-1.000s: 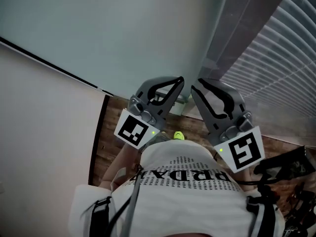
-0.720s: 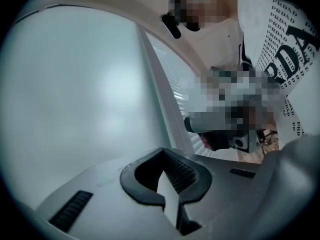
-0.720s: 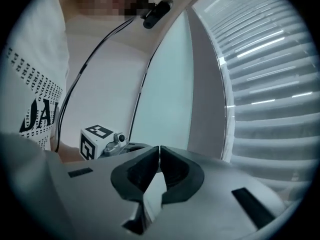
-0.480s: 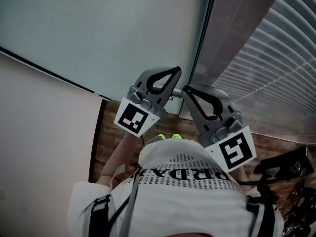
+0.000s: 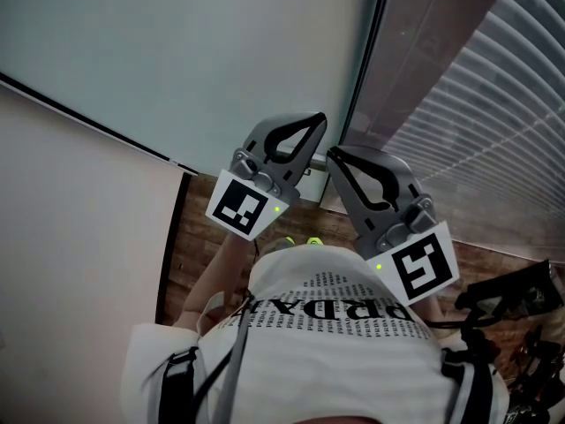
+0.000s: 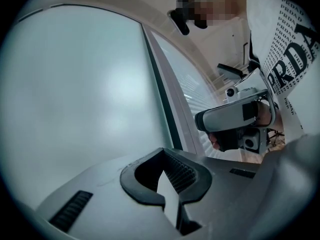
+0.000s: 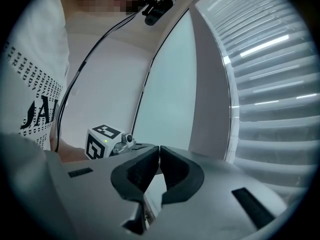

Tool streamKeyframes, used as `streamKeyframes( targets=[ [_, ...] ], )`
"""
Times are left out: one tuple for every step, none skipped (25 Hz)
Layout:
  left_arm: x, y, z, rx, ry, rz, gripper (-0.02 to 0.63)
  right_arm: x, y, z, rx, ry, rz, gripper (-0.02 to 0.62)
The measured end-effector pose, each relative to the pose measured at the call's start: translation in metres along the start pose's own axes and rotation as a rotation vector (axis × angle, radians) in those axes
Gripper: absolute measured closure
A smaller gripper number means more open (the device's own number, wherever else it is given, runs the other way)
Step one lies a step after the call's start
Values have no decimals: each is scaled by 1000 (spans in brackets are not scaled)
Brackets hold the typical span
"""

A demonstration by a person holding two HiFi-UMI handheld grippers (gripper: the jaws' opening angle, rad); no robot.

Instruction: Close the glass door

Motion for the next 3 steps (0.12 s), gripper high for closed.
streamKeyframes(
  targets=[
    [1, -1, 1, 0, 6, -4, 607, 0, 0, -1, -1, 7, -1, 590],
    [3, -2, 1, 1, 13, -7, 607, 1, -1, -2, -1, 15, -2, 591],
    [4, -3, 2, 2, 19, -11, 607, 1, -1, -2, -1, 23, -2, 591]
  ],
)
Point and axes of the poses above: the fingertips, and each gripper's own axes: x forward along the fingers, z to its left, y out of its underside, the point moved 2 cm from there along -x, backward along the fingers, and after that the axes turned 7 degrees about -y, right-handed, at the moved point
